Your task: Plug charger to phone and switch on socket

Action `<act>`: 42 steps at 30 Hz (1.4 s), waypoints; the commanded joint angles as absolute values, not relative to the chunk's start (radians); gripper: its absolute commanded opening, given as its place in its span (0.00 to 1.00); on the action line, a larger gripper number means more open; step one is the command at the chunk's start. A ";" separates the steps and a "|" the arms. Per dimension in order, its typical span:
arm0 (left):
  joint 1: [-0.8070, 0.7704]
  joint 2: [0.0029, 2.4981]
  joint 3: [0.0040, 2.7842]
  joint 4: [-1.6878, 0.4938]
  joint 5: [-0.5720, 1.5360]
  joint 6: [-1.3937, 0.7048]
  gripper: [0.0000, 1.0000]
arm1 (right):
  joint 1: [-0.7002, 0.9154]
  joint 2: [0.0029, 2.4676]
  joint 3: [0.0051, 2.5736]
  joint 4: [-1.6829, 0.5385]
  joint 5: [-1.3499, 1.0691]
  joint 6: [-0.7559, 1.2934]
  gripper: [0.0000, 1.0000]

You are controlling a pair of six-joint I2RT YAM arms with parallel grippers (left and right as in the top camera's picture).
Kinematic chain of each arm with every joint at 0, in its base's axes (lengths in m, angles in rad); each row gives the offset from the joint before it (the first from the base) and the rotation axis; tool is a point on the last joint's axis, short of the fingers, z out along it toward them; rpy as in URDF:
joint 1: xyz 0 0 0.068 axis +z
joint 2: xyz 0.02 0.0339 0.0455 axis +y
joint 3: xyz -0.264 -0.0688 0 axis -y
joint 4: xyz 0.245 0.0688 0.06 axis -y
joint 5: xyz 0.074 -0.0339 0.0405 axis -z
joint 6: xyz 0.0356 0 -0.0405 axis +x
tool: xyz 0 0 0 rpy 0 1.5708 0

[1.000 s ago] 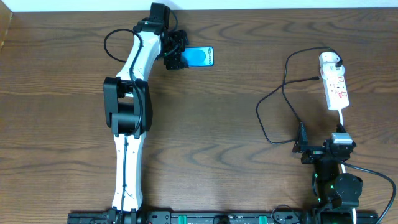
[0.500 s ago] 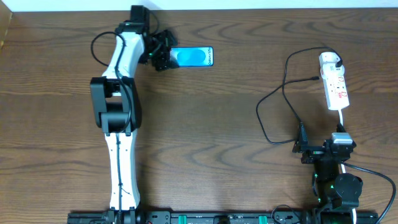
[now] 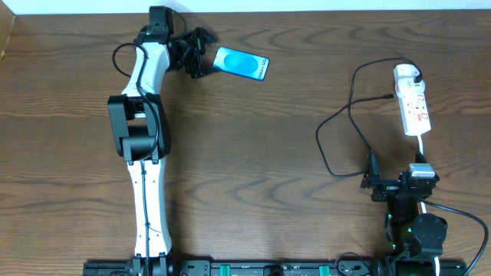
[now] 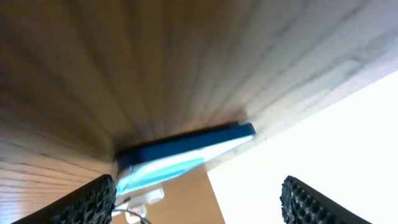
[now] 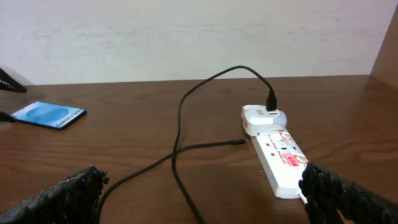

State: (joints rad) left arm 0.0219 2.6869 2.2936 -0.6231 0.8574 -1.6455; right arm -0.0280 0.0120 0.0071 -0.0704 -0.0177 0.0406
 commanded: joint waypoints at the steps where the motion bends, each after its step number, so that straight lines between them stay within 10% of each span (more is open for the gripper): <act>1: 0.006 2.861 2.227 -0.657 0.949 -1.670 0.85 | -0.020 0.006 0.006 -0.075 -0.010 0.047 0.99; 11: 0.001 2.849 2.228 -0.683 0.933 -1.532 0.85 | -0.020 0.006 0.006 -0.075 -0.010 0.047 0.99; 23: -0.013 2.503 2.228 -1.028 0.327 -1.137 0.88 | -0.020 0.006 0.006 -0.075 -0.010 0.047 0.99; 42: -0.362 2.238 2.228 -0.762 -0.203 -0.640 0.98 | -0.020 0.006 0.006 -0.075 -0.010 0.047 0.99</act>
